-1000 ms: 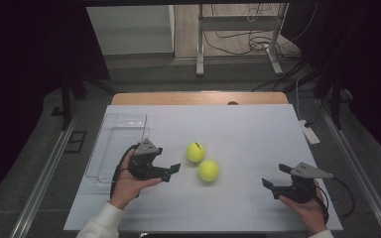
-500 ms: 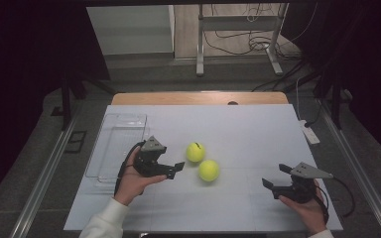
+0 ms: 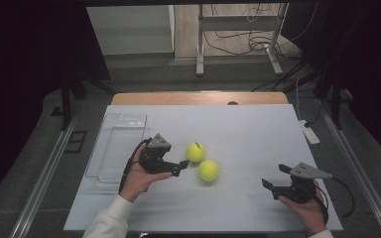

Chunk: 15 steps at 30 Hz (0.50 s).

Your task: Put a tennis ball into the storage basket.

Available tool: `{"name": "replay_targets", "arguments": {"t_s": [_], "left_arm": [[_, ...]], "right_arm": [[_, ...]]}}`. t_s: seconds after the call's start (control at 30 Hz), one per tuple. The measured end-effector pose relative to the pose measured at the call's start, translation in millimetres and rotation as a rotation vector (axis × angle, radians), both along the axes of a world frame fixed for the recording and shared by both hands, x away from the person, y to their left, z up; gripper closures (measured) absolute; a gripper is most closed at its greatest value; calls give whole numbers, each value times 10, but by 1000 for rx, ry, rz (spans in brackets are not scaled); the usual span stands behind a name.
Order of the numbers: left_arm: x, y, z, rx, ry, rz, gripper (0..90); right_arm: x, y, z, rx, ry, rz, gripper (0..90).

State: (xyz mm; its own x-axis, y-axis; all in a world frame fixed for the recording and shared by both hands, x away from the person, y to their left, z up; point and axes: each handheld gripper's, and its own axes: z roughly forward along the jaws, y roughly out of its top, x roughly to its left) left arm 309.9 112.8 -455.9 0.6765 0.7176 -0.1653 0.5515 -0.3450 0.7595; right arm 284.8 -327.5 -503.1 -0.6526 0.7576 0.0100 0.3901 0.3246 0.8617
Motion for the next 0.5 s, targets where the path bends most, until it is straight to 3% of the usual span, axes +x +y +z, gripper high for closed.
{"name": "replay_targets", "arguments": {"t_s": [0.5], "left_arm": [[126, -135, 21, 2, 3, -13, 121]], "right_arm": [[-3, -7, -6, -5, 4, -4, 130]]}}
